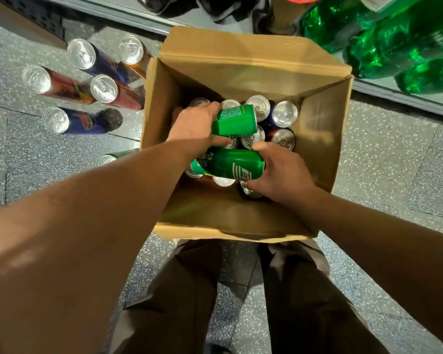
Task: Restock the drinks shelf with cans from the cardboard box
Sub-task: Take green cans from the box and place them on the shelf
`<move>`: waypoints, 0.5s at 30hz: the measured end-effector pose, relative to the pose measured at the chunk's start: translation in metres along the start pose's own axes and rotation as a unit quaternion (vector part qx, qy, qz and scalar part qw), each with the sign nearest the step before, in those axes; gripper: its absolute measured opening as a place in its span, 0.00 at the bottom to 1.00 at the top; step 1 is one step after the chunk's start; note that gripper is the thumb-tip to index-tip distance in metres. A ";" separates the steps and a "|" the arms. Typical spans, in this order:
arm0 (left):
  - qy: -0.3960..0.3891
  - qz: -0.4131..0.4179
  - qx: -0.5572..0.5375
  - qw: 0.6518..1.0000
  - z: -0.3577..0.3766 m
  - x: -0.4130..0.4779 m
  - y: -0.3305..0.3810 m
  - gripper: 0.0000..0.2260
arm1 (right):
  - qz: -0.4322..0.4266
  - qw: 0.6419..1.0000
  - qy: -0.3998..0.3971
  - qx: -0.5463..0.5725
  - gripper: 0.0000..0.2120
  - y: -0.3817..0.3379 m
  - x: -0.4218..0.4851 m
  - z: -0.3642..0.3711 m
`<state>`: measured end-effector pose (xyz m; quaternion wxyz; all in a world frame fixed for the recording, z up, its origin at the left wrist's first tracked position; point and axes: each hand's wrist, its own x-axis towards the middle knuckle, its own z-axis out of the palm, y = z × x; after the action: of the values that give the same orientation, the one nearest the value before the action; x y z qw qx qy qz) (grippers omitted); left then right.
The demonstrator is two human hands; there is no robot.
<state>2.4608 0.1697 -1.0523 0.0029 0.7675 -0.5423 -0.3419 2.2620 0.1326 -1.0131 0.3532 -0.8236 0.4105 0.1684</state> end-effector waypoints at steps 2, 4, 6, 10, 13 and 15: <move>0.005 -0.003 -0.008 1.000 -0.001 -0.004 0.000 0.28 | -0.001 1.000 0.004 0.003 0.26 -0.001 -0.003 -0.005; 0.014 -0.003 -0.024 1.000 -0.003 -0.008 0.001 0.27 | 0.000 1.000 0.012 0.006 0.25 -0.002 -0.005 -0.010; 0.023 -0.002 -0.055 0.998 -0.006 -0.015 0.003 0.27 | -0.003 0.999 0.033 0.010 0.26 -0.002 -0.009 -0.015; 0.016 0.000 -0.116 0.993 -0.013 -0.029 0.007 0.27 | -0.022 0.997 0.070 0.020 0.25 -0.002 -0.019 -0.026; 0.012 0.000 -0.134 0.991 -0.022 -0.039 0.011 0.27 | -0.027 0.995 0.087 0.027 0.23 -0.004 -0.028 -0.036; 0.011 0.000 -0.146 0.989 -0.026 -0.044 0.013 0.27 | -0.027 0.995 0.095 0.028 0.24 -0.006 -0.034 -0.041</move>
<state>2.4562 0.1919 -1.0041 0.1206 0.7625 -0.4869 -0.4086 2.2454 0.1250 -0.9628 0.3399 -0.8364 0.4246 0.0686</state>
